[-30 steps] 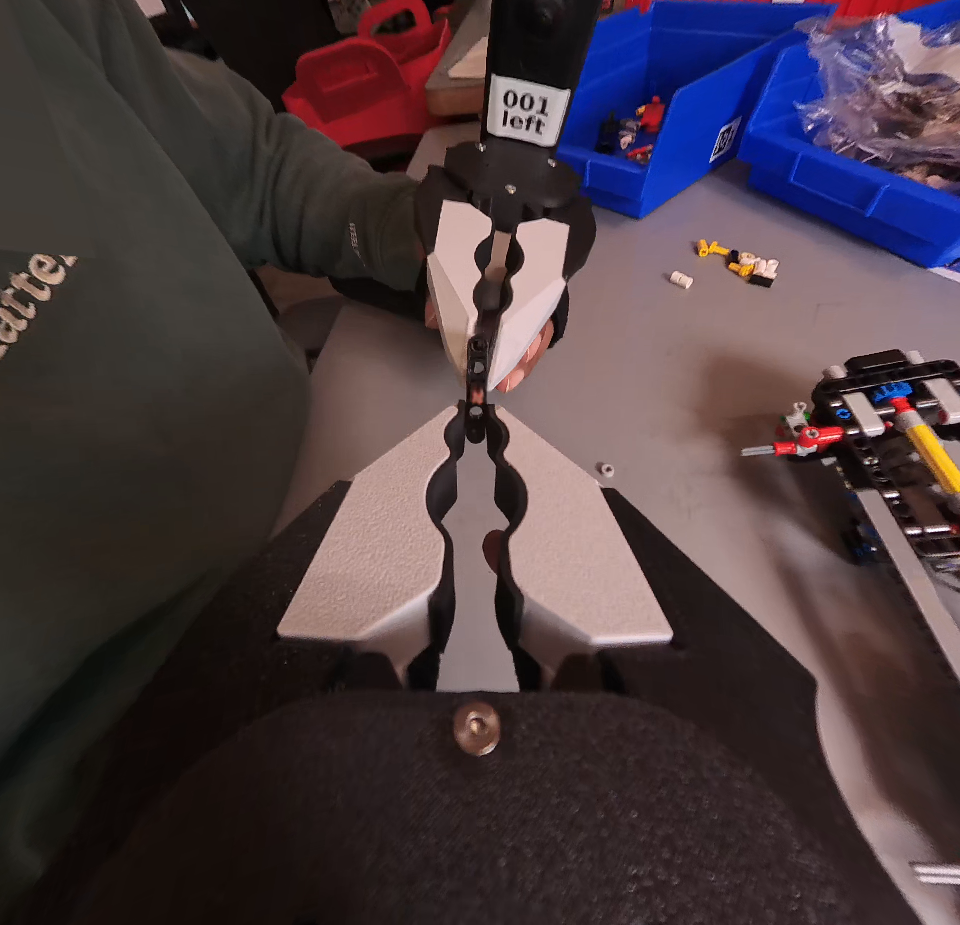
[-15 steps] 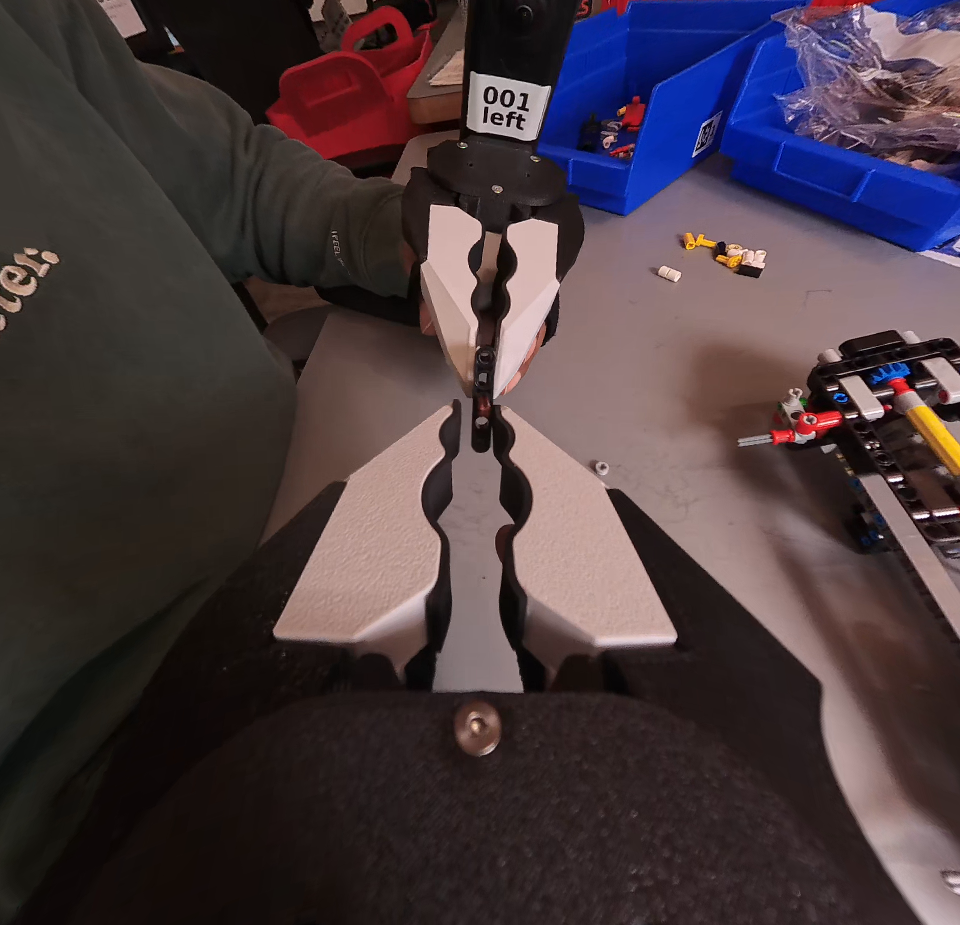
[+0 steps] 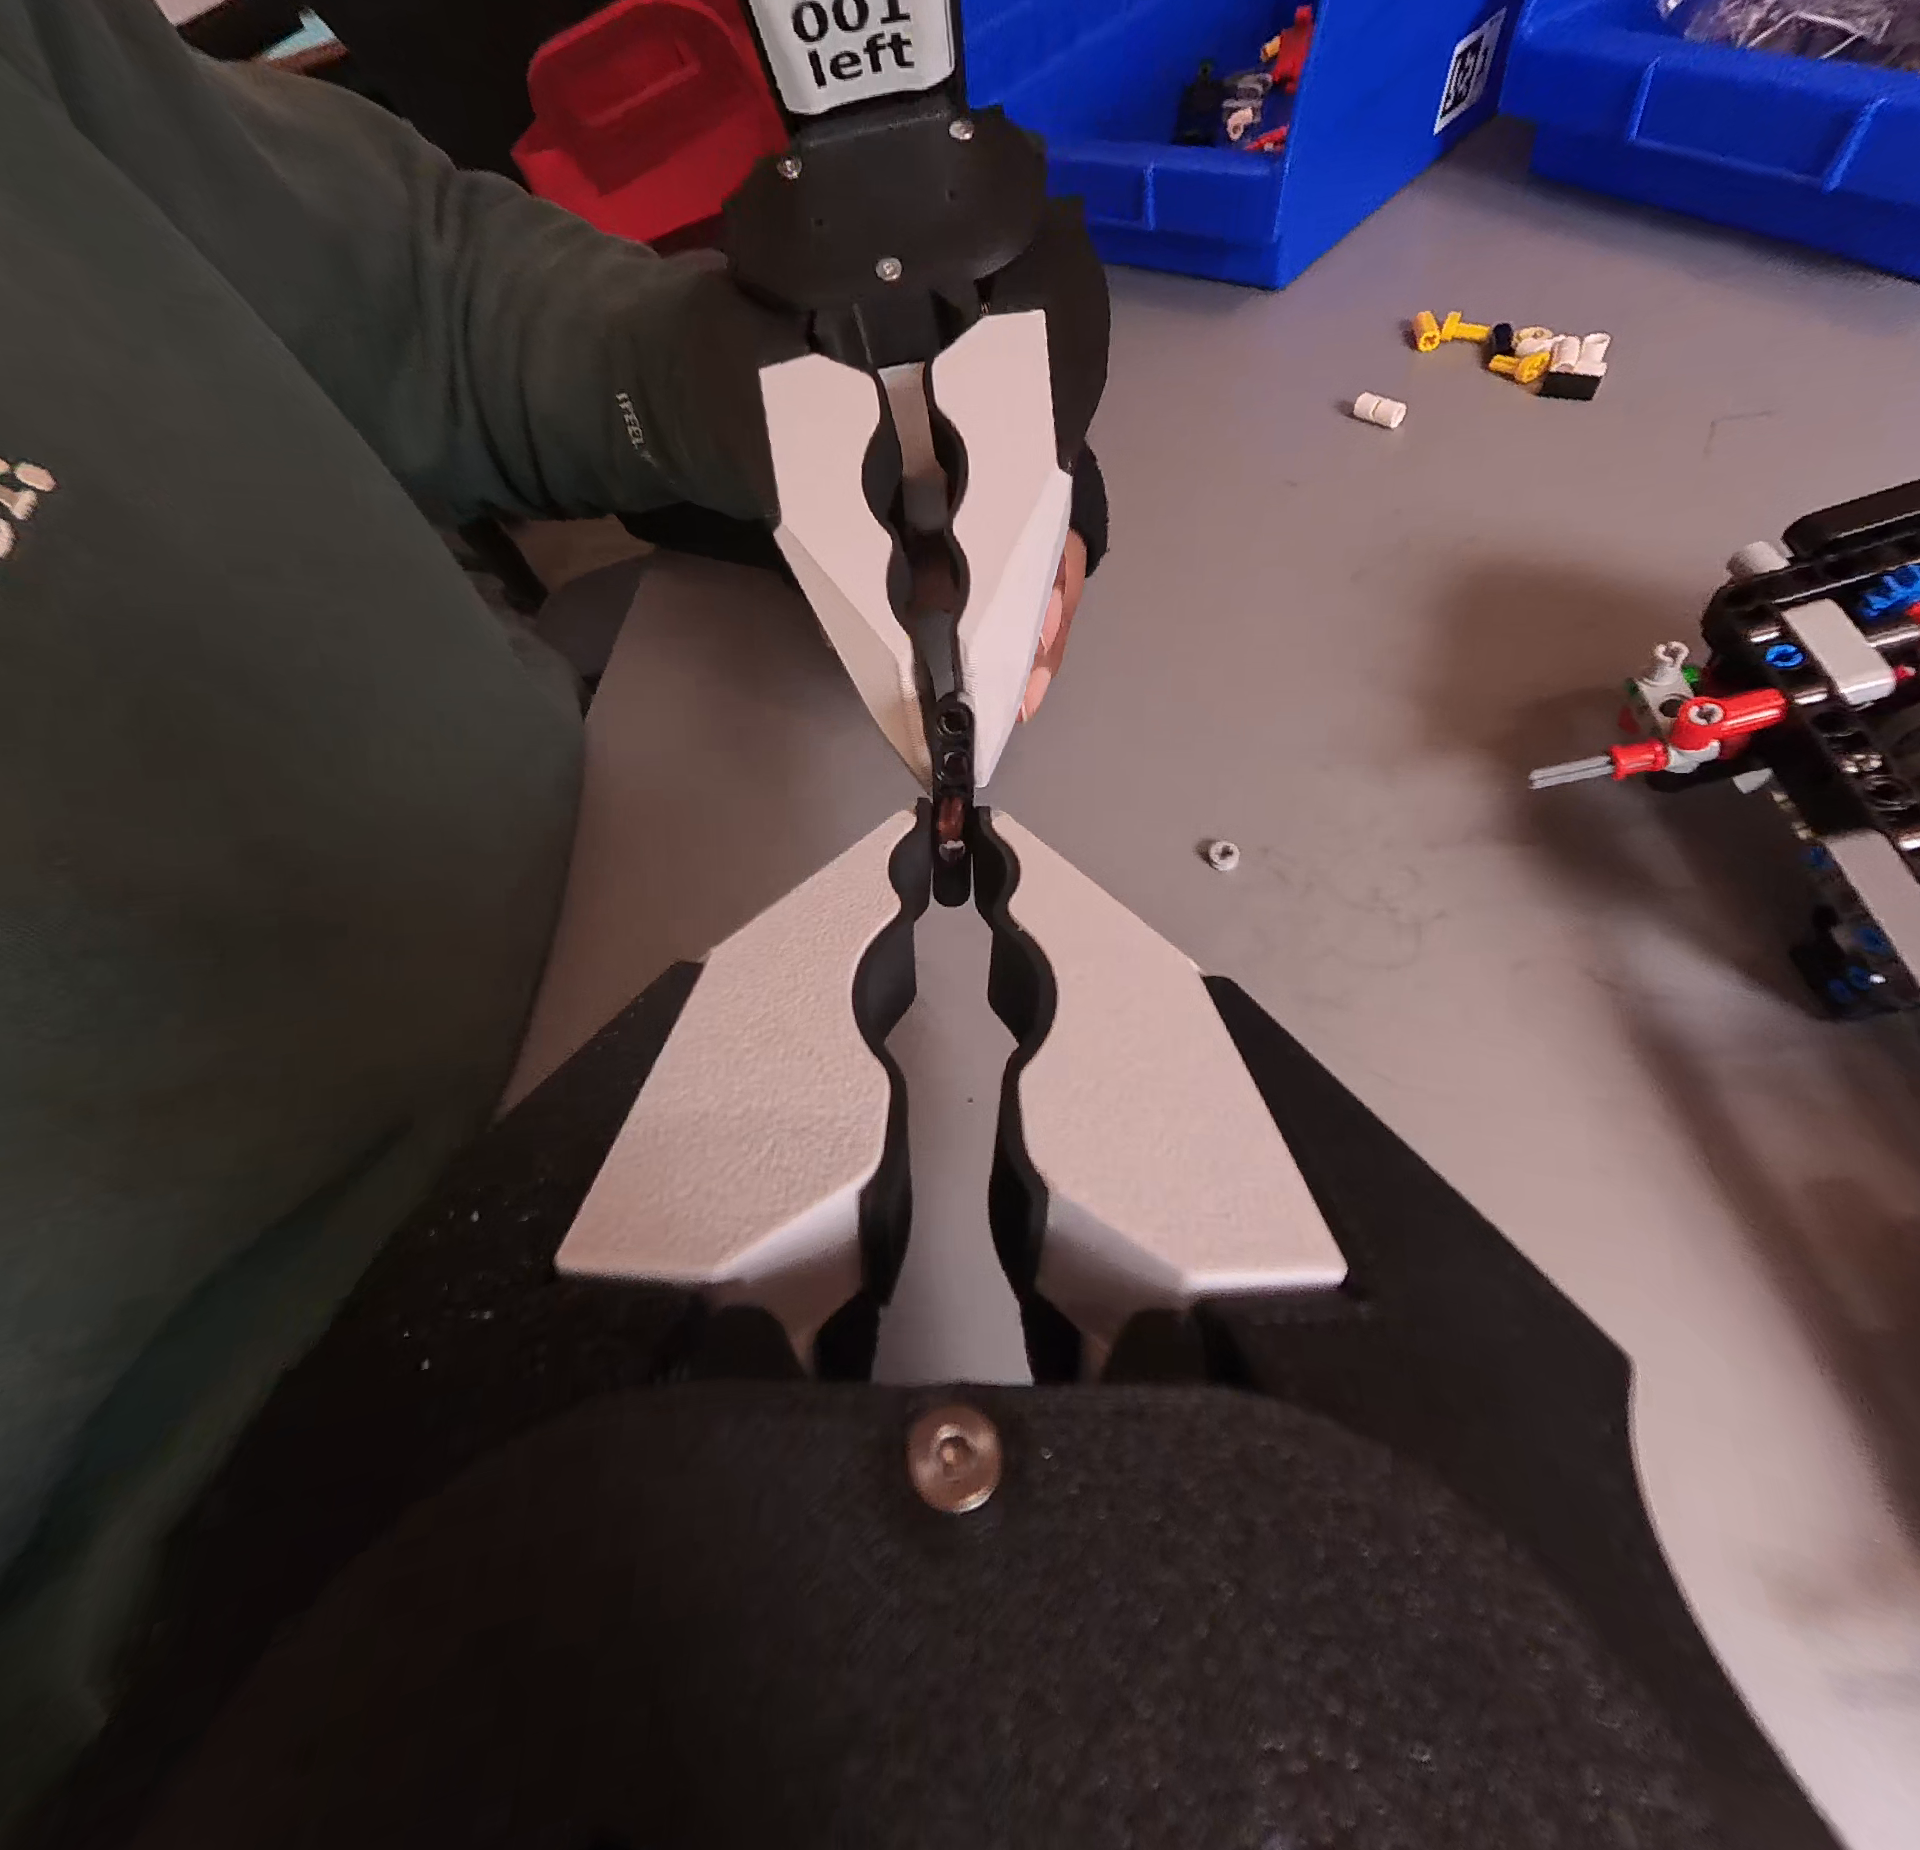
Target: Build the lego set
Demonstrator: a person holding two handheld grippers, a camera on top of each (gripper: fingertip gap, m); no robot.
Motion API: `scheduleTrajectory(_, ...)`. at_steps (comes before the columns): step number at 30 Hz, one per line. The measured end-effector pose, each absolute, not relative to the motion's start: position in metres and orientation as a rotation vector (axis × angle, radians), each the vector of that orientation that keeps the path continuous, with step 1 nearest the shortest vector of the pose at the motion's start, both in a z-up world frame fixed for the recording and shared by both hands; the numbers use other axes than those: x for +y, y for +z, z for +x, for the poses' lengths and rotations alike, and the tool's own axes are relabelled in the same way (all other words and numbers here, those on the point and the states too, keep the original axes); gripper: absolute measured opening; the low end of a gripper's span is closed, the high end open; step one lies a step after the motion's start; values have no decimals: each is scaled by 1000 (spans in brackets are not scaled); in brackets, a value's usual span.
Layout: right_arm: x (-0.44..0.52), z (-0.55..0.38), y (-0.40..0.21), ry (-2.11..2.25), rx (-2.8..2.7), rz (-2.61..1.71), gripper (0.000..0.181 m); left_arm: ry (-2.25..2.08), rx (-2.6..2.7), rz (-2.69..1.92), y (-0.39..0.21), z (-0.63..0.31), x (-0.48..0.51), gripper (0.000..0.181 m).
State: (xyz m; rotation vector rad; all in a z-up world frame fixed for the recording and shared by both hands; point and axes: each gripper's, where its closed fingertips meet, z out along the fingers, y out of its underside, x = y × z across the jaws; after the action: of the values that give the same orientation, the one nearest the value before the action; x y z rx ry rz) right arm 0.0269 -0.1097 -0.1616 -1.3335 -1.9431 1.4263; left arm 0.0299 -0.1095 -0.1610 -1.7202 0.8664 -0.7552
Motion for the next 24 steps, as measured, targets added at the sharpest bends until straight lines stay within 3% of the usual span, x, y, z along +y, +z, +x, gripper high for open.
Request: scheduleTrajectory(24,-103,27,-171,1465,-1909,-1328,4,-744,911,-1852,-184,23,-112,17)
